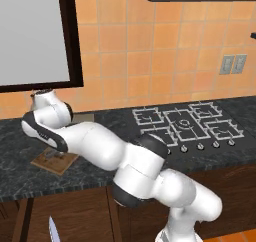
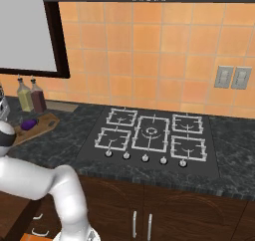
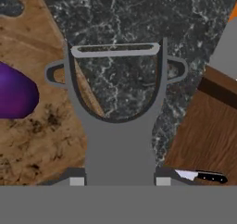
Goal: Place the appropriate cutting tool for cutting the eggplant skin on the cutting board.
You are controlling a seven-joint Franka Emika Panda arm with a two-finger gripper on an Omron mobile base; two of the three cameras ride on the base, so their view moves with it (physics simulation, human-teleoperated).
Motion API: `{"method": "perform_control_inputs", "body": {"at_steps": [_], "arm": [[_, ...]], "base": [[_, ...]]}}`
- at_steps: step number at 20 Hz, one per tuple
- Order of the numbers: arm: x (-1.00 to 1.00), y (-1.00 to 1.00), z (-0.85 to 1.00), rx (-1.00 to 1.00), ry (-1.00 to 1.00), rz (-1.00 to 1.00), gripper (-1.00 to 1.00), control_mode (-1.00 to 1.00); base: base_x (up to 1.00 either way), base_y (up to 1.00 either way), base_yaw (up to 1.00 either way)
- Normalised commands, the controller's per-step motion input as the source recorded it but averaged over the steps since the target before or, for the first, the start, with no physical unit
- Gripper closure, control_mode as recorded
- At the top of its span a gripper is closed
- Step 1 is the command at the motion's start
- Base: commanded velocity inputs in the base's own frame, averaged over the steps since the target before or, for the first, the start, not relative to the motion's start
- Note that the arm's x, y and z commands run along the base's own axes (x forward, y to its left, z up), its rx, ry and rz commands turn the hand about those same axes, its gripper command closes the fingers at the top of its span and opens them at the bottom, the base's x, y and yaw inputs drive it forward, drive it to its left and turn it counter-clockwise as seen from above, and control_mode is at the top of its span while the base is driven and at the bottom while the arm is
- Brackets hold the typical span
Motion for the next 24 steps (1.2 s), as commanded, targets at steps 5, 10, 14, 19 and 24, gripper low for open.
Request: {"method": "perform_control_inputs", "body": {"at_steps": [5, 10, 14, 19, 24], "arm": [[0.09, 0.1, -0.59, -0.02, 0.0, -0.03, 1.0, -1.0], [0.0, 0.0, -0.58, 0.0, 0.0, -0.01, 1.0, -1.0], [0.03, 0.0, -0.65, 0.0, 0.0, 0.0, 1.0, -1.0], [0.08, 0.0, -0.6, 0.0, 0.0, 0.0, 1.0, -1.0], [0.1, -0.02, -0.32, 0.0, 0.0, 0.0, -1.0, -1.0]], "base": [[0.0, 0.0, 0.0], [0.0, 0.0, 0.0], [0.0, 0.0, 0.0], [0.0, 0.0, 0.0], [0.0, 0.0, 0.0]]}}
